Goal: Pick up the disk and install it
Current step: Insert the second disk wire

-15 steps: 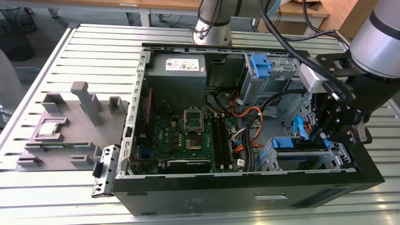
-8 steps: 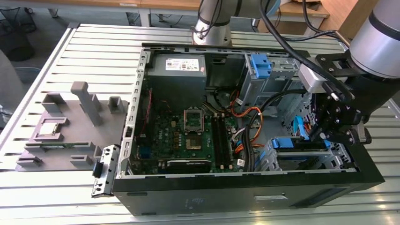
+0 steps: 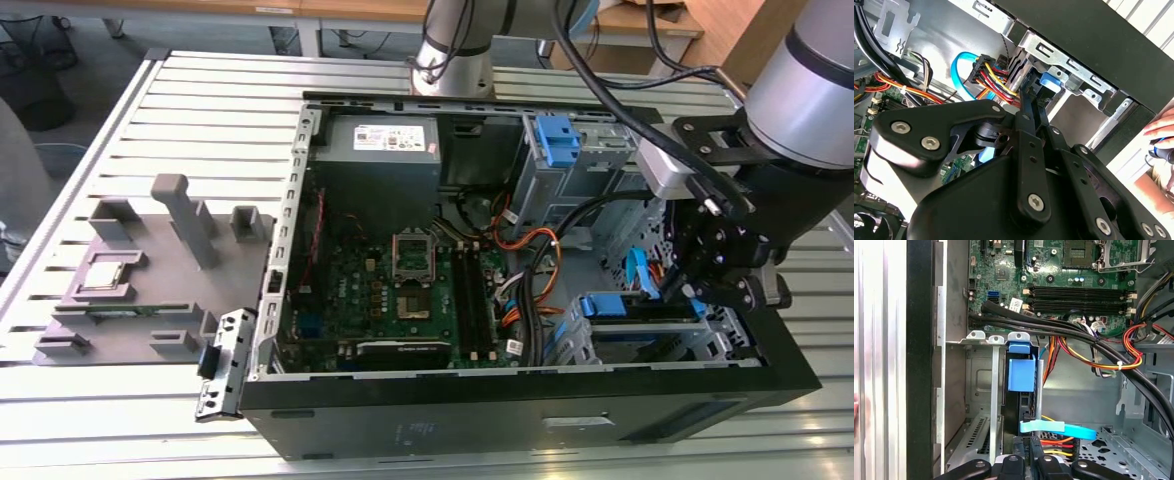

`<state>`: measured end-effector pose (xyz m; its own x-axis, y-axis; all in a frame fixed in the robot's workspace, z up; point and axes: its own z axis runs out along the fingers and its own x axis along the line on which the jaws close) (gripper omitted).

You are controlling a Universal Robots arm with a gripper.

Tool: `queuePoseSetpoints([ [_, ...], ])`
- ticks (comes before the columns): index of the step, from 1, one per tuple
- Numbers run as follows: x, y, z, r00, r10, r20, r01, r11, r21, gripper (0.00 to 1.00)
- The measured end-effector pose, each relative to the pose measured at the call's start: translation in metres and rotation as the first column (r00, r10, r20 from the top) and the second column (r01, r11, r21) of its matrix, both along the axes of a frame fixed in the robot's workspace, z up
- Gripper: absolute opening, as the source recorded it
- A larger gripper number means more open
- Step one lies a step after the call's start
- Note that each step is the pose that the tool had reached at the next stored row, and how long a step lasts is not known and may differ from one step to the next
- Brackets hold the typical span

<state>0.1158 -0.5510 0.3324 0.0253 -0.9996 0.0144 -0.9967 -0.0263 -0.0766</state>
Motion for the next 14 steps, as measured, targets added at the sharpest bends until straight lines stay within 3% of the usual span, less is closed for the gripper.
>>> queuePoseSetpoints([
  [14,0.0008,0.0000,0.0040,1.0000,-0.009,-0.0007,0.009,1.0000,0.0003,0.17],
])
